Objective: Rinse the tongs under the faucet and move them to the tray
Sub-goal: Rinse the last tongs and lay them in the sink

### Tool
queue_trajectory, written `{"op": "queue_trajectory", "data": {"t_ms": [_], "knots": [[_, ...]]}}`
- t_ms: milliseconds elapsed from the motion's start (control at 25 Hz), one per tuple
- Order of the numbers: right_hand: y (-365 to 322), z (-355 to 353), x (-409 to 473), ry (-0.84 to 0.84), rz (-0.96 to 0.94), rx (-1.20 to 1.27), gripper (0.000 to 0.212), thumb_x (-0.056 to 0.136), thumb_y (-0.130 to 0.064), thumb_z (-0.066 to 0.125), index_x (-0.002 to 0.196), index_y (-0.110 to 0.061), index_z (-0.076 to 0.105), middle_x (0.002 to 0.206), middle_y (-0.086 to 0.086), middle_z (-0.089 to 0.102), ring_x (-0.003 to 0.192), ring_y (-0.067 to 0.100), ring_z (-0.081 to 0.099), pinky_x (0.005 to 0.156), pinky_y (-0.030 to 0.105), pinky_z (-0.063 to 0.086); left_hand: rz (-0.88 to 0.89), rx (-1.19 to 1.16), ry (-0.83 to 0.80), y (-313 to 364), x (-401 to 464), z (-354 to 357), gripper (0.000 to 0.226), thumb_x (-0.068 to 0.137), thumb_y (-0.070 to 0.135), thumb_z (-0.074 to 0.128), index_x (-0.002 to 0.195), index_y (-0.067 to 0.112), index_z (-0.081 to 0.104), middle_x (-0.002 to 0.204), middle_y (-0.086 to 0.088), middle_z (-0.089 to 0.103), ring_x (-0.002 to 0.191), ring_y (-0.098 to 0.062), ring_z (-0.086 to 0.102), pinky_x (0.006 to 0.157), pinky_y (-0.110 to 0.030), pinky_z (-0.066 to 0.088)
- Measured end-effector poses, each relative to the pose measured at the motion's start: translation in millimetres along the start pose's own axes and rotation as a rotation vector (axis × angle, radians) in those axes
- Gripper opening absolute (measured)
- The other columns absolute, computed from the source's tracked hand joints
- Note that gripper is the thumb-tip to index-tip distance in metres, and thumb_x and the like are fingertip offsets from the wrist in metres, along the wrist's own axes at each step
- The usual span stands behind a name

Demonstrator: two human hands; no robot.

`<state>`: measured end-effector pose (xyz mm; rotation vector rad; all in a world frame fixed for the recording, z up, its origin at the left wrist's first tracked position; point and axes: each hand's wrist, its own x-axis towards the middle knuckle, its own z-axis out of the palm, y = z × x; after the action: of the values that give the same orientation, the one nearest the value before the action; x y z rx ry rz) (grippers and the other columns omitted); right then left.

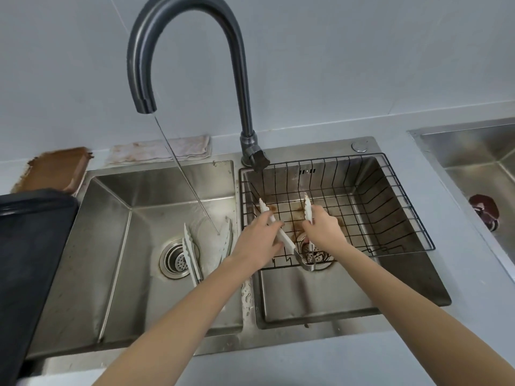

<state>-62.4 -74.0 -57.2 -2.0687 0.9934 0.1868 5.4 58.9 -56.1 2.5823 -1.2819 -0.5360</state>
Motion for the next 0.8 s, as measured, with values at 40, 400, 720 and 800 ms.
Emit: {"op": "queue_trajectory", "data": {"t_ms": [40, 400, 720, 800], "knots": [[-4, -2, -3, 0.016, -0.016, 0.023, 0.043, 0.092, -0.014, 0.04, 0.135, -0.006, 0.036, 0.11, 0.022, 0.062, 0.083, 0.028, 0.065, 0.072, 0.038, 0.054, 0.006, -0.038, 0.037, -2, -3, -4, 0.051, 0.089, 0.025, 0.054, 0.138, 0.016, 0.04, 0.15, -0.008, 0.025, 0.131, -0.025, 0.039, 0.106, -0.035, 0.037], [-59, 29, -44, 0.105, -0.173, 0.206, 0.046, 0.093, -0.015, 0.044, 0.138, -0.012, 0.034, 0.102, 0.01, 0.064, 0.078, 0.024, 0.065, 0.062, 0.033, 0.053, -0.175, -0.499, 0.391, -39, -47, -34, 0.042, 0.093, 0.013, 0.044, 0.135, 0.008, 0.043, 0.145, -0.009, 0.034, 0.124, -0.021, 0.046, 0.102, -0.021, 0.032], [-101, 72, -55, 0.146, -0.239, 0.273, 0.047, 0.094, -0.013, 0.043, 0.14, -0.012, 0.032, 0.105, 0.015, 0.062, 0.086, 0.025, 0.064, 0.076, 0.041, 0.056, -0.559, -1.415, 0.405, -86, -62, -58, 0.039, 0.089, 0.002, 0.051, 0.126, 0.011, 0.045, 0.113, -0.008, 0.057, 0.078, -0.008, 0.057, 0.068, -0.022, 0.052], [-109, 78, -55, 0.145, -0.209, 0.32, 0.044, 0.094, -0.012, 0.042, 0.138, -0.01, 0.034, 0.092, 0.012, 0.062, 0.067, 0.014, 0.062, 0.057, 0.026, 0.053, -0.619, -1.66, 0.353, -101, -61, -67, 0.022, 0.088, 0.0, 0.052, 0.106, 0.011, 0.054, 0.089, -0.005, 0.061, 0.074, -0.01, 0.058, 0.067, -0.023, 0.053]]}}
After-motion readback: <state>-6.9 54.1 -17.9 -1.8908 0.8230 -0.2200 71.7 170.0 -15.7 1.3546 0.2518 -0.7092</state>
